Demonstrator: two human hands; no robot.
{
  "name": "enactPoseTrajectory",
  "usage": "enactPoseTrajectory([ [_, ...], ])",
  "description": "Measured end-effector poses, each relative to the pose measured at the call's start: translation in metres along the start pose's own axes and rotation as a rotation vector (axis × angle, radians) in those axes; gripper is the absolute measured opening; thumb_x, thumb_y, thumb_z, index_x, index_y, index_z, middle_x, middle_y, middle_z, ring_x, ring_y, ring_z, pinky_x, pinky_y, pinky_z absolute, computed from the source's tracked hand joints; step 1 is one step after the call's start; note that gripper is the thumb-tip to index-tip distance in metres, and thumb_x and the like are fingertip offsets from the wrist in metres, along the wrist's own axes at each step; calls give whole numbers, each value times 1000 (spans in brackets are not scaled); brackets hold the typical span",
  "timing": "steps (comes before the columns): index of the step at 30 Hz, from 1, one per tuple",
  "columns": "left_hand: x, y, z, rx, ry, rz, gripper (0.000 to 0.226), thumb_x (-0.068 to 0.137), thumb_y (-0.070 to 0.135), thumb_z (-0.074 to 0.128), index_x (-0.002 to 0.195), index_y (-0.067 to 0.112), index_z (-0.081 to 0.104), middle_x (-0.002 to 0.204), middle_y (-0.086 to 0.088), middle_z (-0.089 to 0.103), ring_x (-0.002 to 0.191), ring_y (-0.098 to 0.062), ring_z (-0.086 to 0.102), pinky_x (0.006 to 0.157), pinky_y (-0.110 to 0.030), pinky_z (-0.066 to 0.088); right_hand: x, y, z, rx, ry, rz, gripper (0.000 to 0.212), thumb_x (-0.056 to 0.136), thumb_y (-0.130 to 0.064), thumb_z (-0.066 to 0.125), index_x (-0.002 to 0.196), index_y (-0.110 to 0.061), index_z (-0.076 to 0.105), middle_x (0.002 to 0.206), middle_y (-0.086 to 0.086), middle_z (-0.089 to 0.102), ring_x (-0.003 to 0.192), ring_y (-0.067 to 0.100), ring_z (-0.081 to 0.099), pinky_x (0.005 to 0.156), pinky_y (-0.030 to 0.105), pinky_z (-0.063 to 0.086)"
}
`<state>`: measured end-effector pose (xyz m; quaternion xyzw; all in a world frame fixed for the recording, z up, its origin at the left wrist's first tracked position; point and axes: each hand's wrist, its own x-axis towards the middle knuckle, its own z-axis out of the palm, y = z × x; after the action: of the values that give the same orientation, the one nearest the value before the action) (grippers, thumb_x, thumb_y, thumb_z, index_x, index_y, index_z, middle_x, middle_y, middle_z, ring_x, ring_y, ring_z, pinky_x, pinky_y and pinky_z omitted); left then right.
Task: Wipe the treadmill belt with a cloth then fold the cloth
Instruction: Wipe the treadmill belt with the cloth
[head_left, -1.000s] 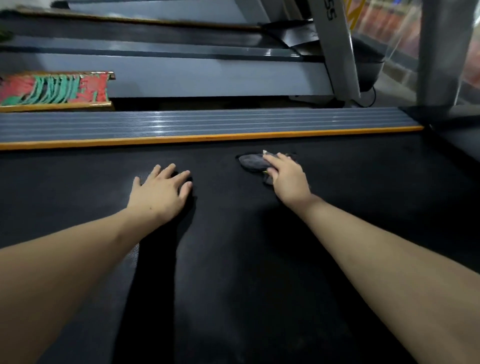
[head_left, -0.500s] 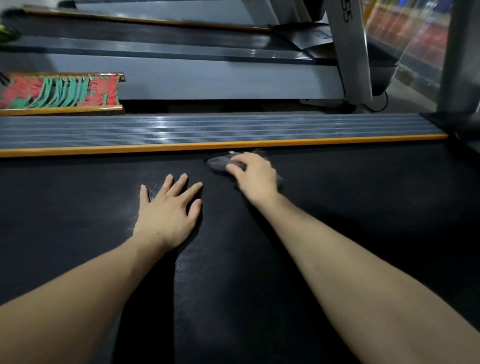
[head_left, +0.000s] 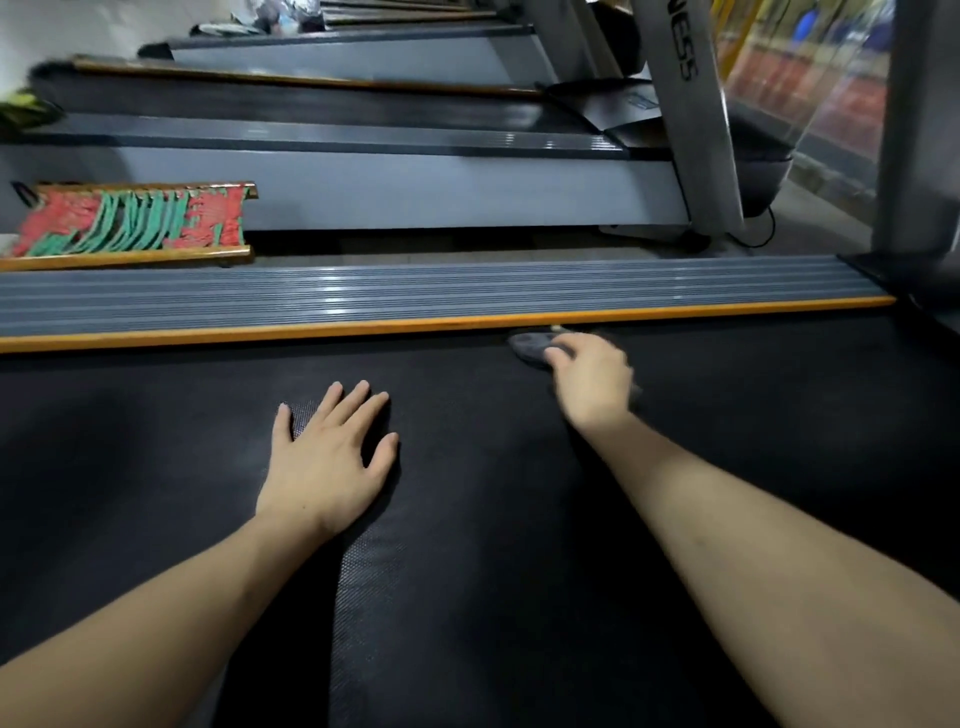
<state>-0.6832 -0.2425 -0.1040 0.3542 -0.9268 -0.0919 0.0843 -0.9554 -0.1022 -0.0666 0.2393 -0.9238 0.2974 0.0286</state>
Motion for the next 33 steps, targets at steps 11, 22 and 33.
enactPoseTrajectory([
  [11,-1,-2,0,14,27,2,69,93,70,14,153,42,34,166,20,18,154,-2,4,125,-54,2,1,-5,13,-14,-81,-372,16,92,-33,60,102,-26,71,117,-6,68,110,22,60,90,32,45],
  [22,-1,0,0,2,52,-38,58,98,66,29,149,40,38,166,16,23,155,-6,7,124,-56,5,-38,-64,28,15,-84,-214,19,91,-36,62,102,-25,74,109,0,69,106,26,62,83,33,45],
  [33,-3,5,-4,4,60,-88,45,98,62,33,136,42,43,162,4,31,155,-17,12,120,-61,7,18,61,-41,-138,5,-9,17,95,-37,57,98,-26,69,109,7,68,101,35,62,83,40,48],
])
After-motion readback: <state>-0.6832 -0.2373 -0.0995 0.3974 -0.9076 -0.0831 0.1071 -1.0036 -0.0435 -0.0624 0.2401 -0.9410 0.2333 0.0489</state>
